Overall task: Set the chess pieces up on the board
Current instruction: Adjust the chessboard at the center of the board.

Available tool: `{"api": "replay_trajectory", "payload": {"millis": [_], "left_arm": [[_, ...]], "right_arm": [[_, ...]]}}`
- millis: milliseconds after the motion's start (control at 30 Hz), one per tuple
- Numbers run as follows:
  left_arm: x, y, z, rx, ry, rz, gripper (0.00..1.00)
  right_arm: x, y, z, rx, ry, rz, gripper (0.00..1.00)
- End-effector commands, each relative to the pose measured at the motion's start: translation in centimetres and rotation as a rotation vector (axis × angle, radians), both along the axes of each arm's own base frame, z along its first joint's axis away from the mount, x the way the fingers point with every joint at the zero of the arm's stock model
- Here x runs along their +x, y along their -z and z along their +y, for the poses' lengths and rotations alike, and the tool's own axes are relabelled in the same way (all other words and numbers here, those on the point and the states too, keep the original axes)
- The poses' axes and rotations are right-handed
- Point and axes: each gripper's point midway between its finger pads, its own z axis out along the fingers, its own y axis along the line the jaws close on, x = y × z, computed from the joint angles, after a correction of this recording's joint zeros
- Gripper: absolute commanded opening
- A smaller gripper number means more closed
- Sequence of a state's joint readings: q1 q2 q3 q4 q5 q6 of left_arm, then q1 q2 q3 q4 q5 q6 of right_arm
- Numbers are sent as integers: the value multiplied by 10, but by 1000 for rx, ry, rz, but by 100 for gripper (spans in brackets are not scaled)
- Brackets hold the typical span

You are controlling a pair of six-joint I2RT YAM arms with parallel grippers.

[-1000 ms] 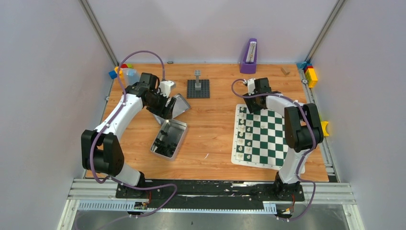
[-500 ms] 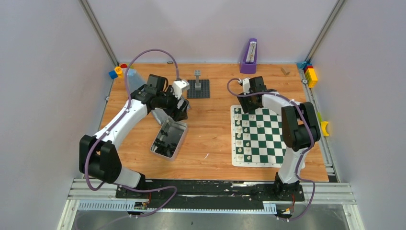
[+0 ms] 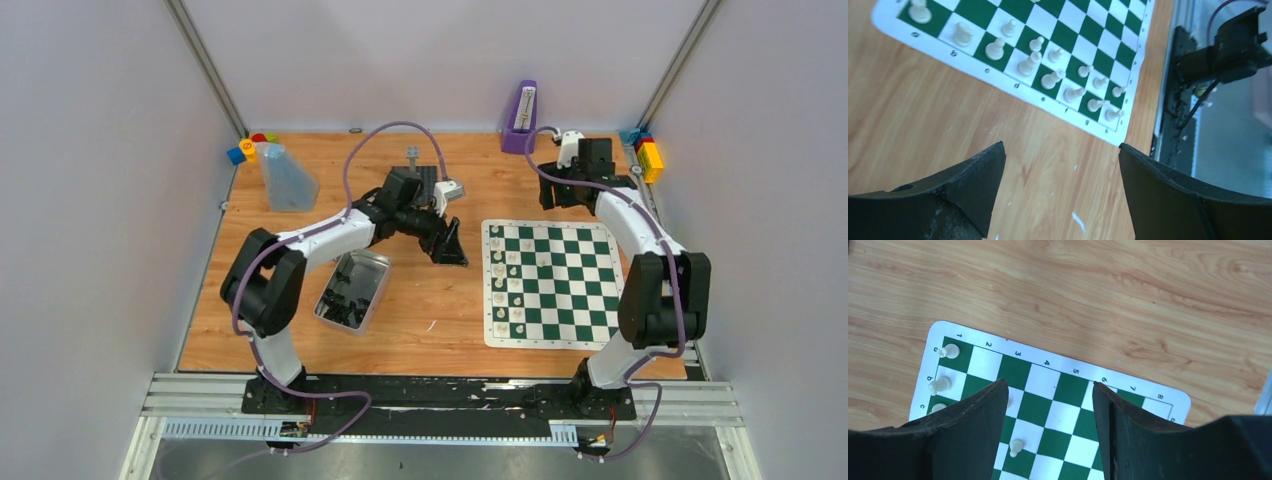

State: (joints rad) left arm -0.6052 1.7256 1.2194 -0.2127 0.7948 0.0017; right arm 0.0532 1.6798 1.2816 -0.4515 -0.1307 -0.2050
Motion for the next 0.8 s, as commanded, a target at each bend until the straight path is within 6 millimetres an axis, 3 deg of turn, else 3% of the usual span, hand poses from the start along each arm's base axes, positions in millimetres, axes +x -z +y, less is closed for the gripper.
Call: {"api": "replay_trajectory", "payload": {"millis": [0, 100, 333, 767], "left_arm": [[1, -31, -46, -213, 6, 222, 90], [5, -21, -62, -252, -10, 339, 87], [5, 7, -89, -258, -19, 462, 82], [9, 44, -106, -179, -98, 552, 81]], "right_arm": [[-21, -21, -18, 90, 49, -28, 64], [-34, -24, -29, 110, 74, -34, 64], [-54, -21, -31, 133, 78, -29, 64], [-64, -9, -43, 146, 96, -1, 63]]}}
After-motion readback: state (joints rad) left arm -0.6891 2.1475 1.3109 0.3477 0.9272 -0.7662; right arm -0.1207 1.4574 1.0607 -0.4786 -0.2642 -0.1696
